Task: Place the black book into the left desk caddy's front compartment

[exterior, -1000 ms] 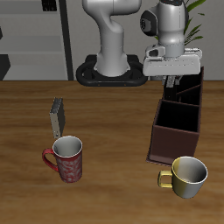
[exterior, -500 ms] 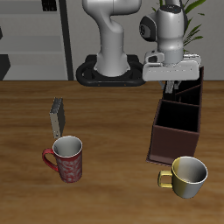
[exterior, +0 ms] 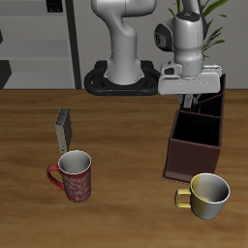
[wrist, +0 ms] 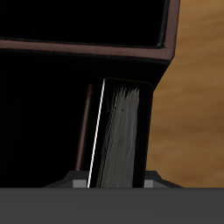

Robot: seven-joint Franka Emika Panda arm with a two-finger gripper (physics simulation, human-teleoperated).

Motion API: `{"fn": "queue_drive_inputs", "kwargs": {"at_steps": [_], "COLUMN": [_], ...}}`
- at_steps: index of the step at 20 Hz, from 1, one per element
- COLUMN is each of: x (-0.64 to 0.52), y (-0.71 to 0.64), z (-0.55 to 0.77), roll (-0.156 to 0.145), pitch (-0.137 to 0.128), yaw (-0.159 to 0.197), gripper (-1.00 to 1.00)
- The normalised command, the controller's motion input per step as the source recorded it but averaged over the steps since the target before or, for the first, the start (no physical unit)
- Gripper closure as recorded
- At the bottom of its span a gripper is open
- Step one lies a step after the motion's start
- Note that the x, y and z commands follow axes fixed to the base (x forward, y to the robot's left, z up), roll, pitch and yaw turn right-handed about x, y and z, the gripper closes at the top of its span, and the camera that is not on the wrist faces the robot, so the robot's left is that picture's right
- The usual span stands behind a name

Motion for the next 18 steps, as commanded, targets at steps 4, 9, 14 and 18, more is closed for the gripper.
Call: {"fn": "queue_drive_inputs", "kwargs": {"at_steps": [4,9,14,18], "x": [0.06,0.07,0.07,0.02], "y": [0.05,0.06,-0.01,-0.02], "z": [-0.05,-0.13,-0.27,-0.19], "roll": [0.014,0.01,0.002,-0.001], "pitch": [0.009,0.017,0.045,0.033], "yaw": [0.015,0.0,-0.001,0.008], "gripper": [1.0,1.0,1.0,1.0]}}
